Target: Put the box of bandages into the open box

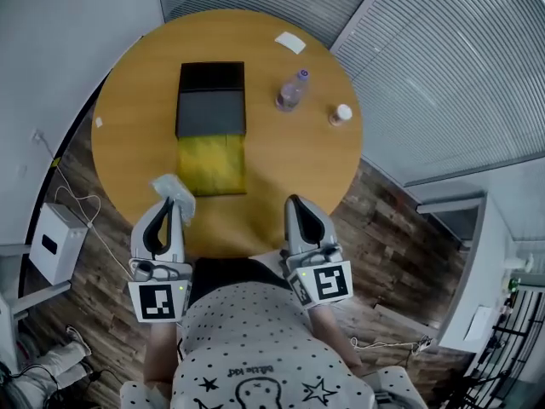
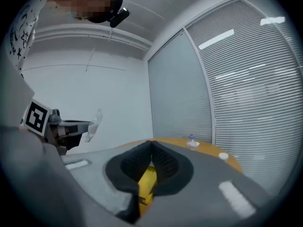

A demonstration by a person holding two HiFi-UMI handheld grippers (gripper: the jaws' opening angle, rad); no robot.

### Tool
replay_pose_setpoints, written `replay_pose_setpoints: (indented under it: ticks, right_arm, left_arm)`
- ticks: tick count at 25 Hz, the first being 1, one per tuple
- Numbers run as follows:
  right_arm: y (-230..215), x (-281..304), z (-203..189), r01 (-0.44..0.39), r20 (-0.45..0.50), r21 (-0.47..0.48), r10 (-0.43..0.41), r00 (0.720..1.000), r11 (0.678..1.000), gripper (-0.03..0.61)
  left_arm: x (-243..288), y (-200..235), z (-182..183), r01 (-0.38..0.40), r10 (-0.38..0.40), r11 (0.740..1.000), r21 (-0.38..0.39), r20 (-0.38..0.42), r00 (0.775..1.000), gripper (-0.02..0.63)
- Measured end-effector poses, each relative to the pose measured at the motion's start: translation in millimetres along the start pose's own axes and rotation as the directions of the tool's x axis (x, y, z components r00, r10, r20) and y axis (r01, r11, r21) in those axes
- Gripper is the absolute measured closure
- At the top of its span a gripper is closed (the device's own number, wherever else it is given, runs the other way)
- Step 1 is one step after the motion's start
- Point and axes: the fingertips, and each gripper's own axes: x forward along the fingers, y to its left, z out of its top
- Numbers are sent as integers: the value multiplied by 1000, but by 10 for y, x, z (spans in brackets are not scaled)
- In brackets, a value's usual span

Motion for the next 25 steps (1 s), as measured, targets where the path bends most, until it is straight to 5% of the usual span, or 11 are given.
replay_pose_setpoints:
  ticks: [10, 25]
  right_arm:
    - [-74, 62, -125, -27, -33, 29, 28, 999, 999, 575]
    - [58, 216, 121, 46, 11, 30, -46, 999, 999, 575]
  left_arm:
    - [26, -23, -20, -22, 23, 1000, 15, -27, 999, 601]
    - [128, 299, 131, 23, -24, 1000, 20, 15, 1000, 601]
